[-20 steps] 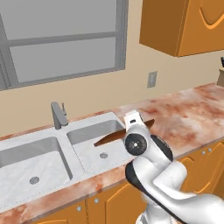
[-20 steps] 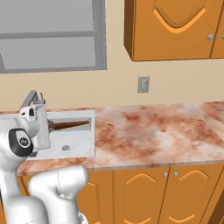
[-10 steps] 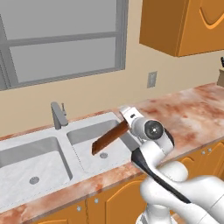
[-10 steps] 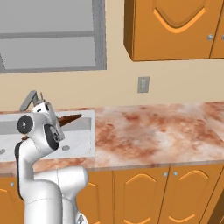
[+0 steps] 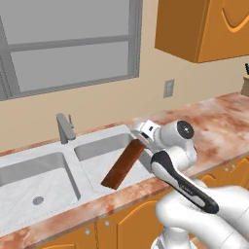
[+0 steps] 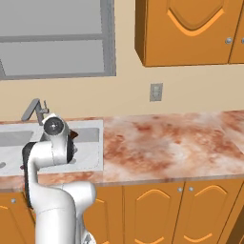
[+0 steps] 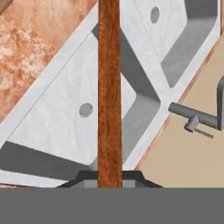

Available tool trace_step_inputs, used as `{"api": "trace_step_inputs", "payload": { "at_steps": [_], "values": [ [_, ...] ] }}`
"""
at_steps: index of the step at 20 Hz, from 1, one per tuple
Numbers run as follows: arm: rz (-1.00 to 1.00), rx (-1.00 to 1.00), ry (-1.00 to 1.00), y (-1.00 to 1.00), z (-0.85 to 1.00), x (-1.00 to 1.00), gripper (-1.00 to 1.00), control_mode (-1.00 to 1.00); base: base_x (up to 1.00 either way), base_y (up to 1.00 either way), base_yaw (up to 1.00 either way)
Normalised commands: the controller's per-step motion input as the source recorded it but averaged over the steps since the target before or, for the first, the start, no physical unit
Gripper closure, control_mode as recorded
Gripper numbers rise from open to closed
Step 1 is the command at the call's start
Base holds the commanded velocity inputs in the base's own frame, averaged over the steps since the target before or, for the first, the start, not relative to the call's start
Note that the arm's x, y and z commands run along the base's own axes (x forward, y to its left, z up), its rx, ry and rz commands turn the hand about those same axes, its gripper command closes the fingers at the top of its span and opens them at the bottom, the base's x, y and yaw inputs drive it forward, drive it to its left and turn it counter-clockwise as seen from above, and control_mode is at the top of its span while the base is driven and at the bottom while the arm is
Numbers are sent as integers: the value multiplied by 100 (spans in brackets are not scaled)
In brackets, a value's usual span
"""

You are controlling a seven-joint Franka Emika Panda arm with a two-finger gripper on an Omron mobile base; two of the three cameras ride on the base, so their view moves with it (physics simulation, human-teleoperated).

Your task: Move the cutting board and knife to the sink. Then move spray from the cabinet to the counter.

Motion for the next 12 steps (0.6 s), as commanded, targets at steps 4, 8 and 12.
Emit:
{"api": "trace_step_inputs", "payload": {
  "at_steps": [4,8,12],
  "values": [
    [22,-2,0,23,-94,19,100,-100,0,0,0],
    [11,-7,0,6,-99,45,100,-100,0,0,0],
    [1,-1,0,-1,-100,22,100,-100,0,0,0]
  ]
}}
